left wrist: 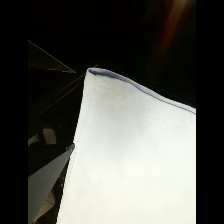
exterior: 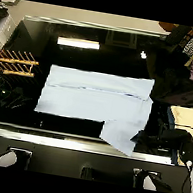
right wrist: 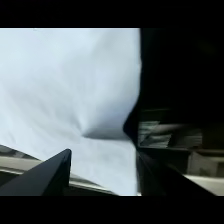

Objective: Fold the clothes and pants, and hang the long-sleeved shirts on hangers.

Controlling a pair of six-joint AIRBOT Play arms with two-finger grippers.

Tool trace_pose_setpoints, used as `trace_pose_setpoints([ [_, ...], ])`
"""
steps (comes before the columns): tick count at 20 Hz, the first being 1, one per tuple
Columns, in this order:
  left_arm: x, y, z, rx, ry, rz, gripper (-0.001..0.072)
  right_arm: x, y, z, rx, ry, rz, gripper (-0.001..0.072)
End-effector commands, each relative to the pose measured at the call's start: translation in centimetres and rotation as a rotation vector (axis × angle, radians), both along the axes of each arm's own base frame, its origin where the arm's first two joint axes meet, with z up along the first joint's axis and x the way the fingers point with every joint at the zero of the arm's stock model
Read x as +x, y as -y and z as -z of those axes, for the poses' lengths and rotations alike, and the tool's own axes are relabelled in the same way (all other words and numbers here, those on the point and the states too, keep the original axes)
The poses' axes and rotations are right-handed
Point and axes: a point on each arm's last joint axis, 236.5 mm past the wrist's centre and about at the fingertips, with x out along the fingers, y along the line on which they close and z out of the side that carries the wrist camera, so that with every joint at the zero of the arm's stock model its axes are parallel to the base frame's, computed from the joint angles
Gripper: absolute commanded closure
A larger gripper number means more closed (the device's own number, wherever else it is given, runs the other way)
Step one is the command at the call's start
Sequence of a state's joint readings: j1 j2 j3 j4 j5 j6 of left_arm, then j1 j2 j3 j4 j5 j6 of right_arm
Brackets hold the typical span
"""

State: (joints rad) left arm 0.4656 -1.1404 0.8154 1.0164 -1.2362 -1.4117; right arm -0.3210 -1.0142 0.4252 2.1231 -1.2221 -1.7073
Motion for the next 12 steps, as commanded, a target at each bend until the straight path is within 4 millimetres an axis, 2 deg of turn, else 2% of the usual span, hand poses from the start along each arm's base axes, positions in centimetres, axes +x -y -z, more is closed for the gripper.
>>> trace_pose_setpoints([
  [1,0.2,-0.2,0.0,0.006,0.007,-0.005,0.0193,1.9,-0.5,0.1,0.022,0.076,0.055,0.0233],
  [3,0.3,-0.3,0.1,0.01,0.013,-0.01,0.0193,2.1,-0.2,0.2,0.011,0.083,0.057,0.0235],
  [4,0.3,-0.3,0.2,0.01,0.013,-0.011,0.0193,2.2,-0.2,0.2,0.008,0.086,0.058,0.0277],
  [5,0.3,-0.3,0.2,0.01,0.012,-0.012,0.0193,2.2,-0.2,0.2,0.008,0.087,0.059,0.0289],
  [8,0.1,-0.2,0.4,0.009,0.007,-0.012,0.0193,1.5,-0.4,0.1,0.017,0.065,0.036,0.0277],
  [10,0.1,-0.2,0.4,0.008,0.007,-0.011,0.0193,1.5,-0.8,-1.0,0.044,0.062,0.011,0.0262],
  [11,0.1,-0.2,0.4,0.009,0.007,-0.011,0.0193,1.8,-0.9,-2.0,0.049,0.079,-0.014,0.0216],
  [12,0.1,-0.2,0.4,0.009,0.007,-0.011,0.0193,2.2,-0.6,-3.0,0.04,0.101,-0.035,0.0215],
])
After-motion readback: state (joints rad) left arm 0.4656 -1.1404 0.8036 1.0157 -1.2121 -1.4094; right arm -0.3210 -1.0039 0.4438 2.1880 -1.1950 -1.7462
